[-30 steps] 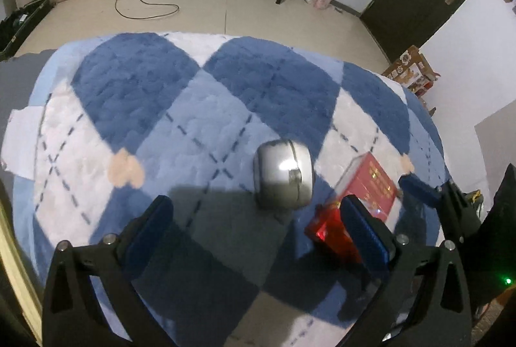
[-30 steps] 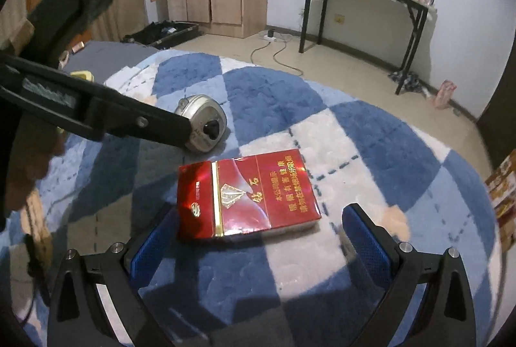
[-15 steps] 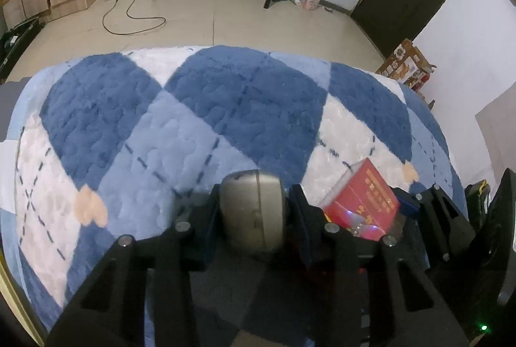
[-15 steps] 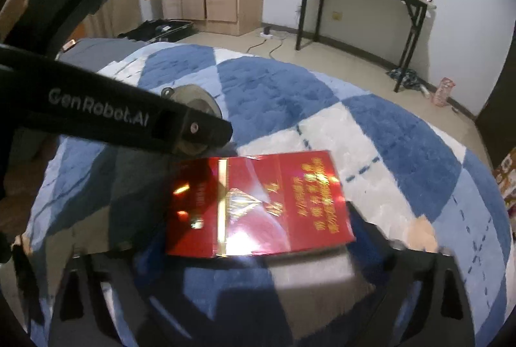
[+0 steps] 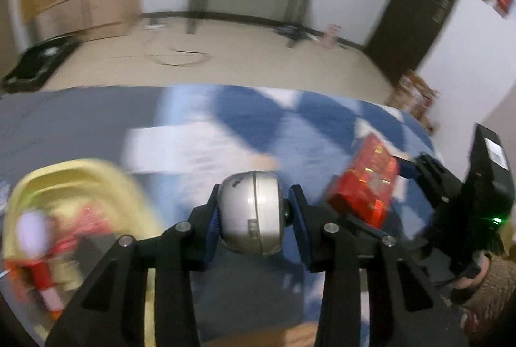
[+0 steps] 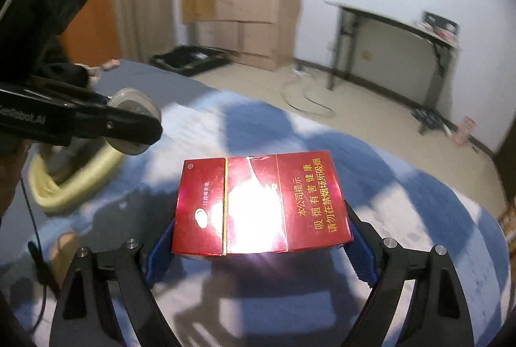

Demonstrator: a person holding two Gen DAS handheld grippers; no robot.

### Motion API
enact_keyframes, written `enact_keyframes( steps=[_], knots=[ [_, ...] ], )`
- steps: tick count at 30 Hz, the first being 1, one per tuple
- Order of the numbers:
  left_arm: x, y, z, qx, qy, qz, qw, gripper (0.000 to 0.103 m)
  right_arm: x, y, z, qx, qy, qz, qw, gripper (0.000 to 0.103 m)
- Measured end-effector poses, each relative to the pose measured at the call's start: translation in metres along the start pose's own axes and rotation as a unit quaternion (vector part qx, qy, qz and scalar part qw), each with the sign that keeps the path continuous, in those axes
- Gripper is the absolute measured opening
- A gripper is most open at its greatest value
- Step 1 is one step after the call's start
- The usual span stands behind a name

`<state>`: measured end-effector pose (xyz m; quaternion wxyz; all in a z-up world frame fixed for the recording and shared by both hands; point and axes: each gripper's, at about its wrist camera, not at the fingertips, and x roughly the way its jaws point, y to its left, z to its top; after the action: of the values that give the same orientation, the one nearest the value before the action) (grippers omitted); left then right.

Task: Organize rigid objects
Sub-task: 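Grasp the silver ball with the left tool while the right tool grasps the red cigarette pack, then carry the silver ball and red pack into the yellow tray and open both tools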

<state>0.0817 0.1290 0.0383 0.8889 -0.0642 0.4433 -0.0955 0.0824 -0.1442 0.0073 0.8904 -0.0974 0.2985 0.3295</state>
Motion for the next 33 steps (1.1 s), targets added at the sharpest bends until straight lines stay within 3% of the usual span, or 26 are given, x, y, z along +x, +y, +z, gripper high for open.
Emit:
enact_keyframes(
  steps=[5,10,15,23,28,29,31,33],
  knots=[
    [-0.039,0.092,-0.012,-0.070,0.012,0.052,0.9961,0.041,0.014,0.098,0.028,-0.056,-0.007,0.082,0.995,0.089],
    [-0.049,0.158,-0.031,-0.099,0.019,0.098,0.9901,0.041,0.038,0.174,0.019,-0.119,0.026,0.128,0.984,0.089],
    [-0.037,0.192,-0.043,-0.123,0.038,0.100,0.9866,0.041,0.070,0.194,0.015,-0.135,0.066,0.124,0.981,0.089],
    [-0.015,0.210,-0.035,-0.129,0.045,0.072,0.9879,0.042,0.118,0.213,0.037,-0.129,0.073,0.126,0.981,0.089],
    [-0.007,0.213,-0.031,-0.139,0.040,0.076,0.9866,0.043,0.136,0.211,0.040,-0.111,0.068,0.135,0.982,0.090],
    [-0.006,0.213,-0.030,-0.141,0.039,0.080,0.9860,0.045,0.136,0.210,0.039,-0.110,0.067,0.141,0.982,0.092],
    [-0.006,0.209,-0.029,-0.133,0.037,0.094,0.9860,0.063,0.137,0.208,0.038,-0.111,0.066,0.154,0.980,0.095],
    [-0.013,0.206,-0.029,-0.133,0.012,0.108,0.9852,0.094,0.137,0.207,0.038,-0.109,0.064,0.159,0.979,0.101]
  ],
)
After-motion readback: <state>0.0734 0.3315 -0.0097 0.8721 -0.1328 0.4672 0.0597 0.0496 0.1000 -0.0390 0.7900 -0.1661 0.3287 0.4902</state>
